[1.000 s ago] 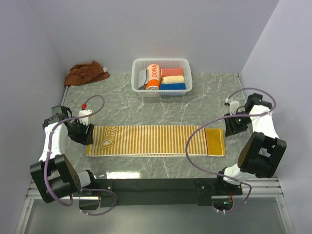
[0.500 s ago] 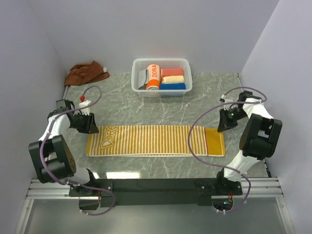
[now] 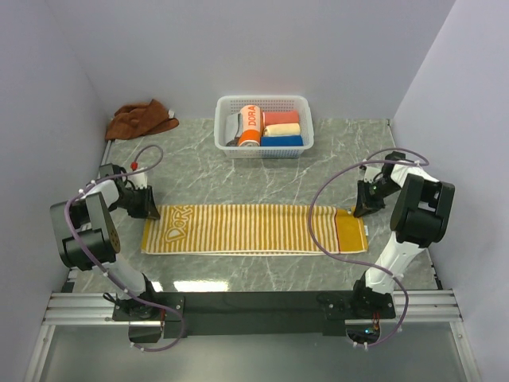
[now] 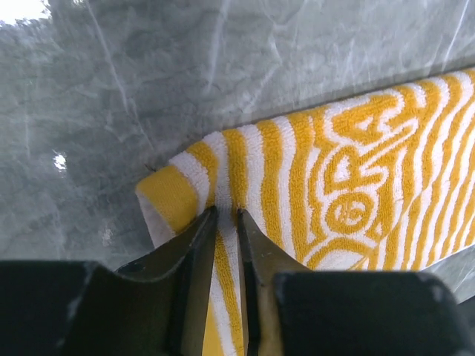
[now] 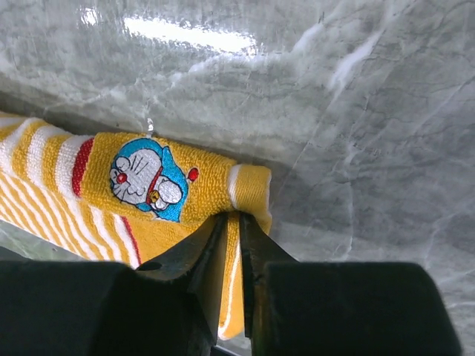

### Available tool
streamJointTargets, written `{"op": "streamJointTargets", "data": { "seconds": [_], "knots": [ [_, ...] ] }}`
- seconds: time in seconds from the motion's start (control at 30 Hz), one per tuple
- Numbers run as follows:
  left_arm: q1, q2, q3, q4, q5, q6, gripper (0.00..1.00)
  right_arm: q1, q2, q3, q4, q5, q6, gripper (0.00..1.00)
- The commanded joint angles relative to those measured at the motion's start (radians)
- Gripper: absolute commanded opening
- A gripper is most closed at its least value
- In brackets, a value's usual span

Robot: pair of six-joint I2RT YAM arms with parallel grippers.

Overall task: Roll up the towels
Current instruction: Fold the towel

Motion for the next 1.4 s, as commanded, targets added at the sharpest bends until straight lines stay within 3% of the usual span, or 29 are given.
{"op": "streamJointTargets", "data": {
  "seconds": [0.0, 0.3, 0.5, 0.67, 0.8, 0.93, 1.37],
  "knots": [
    [-0.002, 0.058, 0.012, 0.064, -0.092, -0.013, 0.25, 0.015, 0.027, 0.034, 0.098, 0.065, 0.038, 0.21],
    [-0.002, 0.062, 0.061, 0.044, -0.048, -0.029, 0.25, 0.022, 0.047, 0.176, 0.074, 0.084, 0.084, 0.27],
    [-0.002, -0.071, 0.077, -0.047, 0.101, 0.037, 0.27, 0.022, -0.092, 0.183, -0.057, -0.074, 0.014, 0.33],
    [-0.006, -0.116, 0.107, -0.061, 0.178, 0.022, 0.30, 0.045, -0.139, 0.186, -0.124, -0.198, 0.011, 0.31],
    [-0.016, -0.079, 0.117, -0.047, 0.216, -0.015, 0.30, 0.091, -0.079, 0.193, -0.156, -0.316, 0.028, 0.27],
    [-0.020, -0.059, 0.108, -0.016, 0.235, -0.044, 0.30, 0.120, -0.042, 0.179, -0.130, -0.341, 0.051, 0.27],
    [-0.016, 0.120, 0.111, 0.083, 0.186, -0.133, 0.24, 0.039, 0.245, 0.223, -0.091, -0.403, 0.084, 0.22]
  ]
}}
